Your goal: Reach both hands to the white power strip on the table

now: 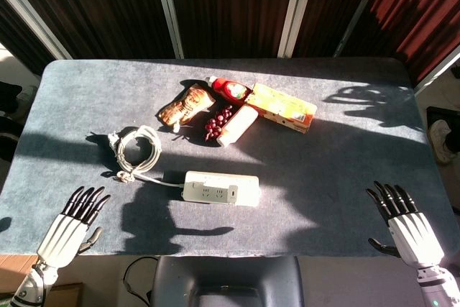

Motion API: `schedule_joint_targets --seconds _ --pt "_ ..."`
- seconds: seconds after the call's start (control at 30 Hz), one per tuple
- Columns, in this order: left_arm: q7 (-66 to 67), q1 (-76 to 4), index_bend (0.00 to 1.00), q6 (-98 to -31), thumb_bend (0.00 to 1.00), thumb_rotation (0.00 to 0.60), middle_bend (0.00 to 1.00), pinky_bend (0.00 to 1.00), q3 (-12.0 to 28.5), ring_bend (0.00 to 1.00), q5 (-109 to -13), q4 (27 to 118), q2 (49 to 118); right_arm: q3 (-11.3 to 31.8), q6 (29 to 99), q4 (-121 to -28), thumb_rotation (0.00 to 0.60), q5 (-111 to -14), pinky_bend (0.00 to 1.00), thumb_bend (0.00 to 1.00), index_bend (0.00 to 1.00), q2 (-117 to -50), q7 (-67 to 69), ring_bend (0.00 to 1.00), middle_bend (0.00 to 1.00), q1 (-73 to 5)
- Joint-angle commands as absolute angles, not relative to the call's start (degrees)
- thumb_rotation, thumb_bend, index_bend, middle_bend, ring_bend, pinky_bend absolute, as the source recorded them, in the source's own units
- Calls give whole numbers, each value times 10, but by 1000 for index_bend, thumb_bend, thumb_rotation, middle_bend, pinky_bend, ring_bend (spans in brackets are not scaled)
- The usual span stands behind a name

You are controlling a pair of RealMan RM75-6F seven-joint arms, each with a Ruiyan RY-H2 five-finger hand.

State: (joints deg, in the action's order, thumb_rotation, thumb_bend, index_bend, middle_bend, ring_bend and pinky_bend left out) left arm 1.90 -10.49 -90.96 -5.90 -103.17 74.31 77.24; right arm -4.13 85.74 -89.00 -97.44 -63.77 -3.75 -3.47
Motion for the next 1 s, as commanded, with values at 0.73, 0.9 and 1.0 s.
schedule_joint_targets --seconds 0.73,0.9,1.0 --pt "79 -279 0 -647 379 600 0 73 25 0 -975 712 1081 -34 819 -898 600 -946 0 176 0 -631 -15 0 0 -50" --pt "96 -306 0 -662 378 600 0 73 53 0 -972 648 1134 -35 813 -901 600 -943 0 176 0 -623 -10 0 0 -51" --pt "93 -322 0 -663 378 600 0 73 67 0 -964 606 1161 -36 810 -903 600 -943 0 177 0 -618 -8 0 0 -52"
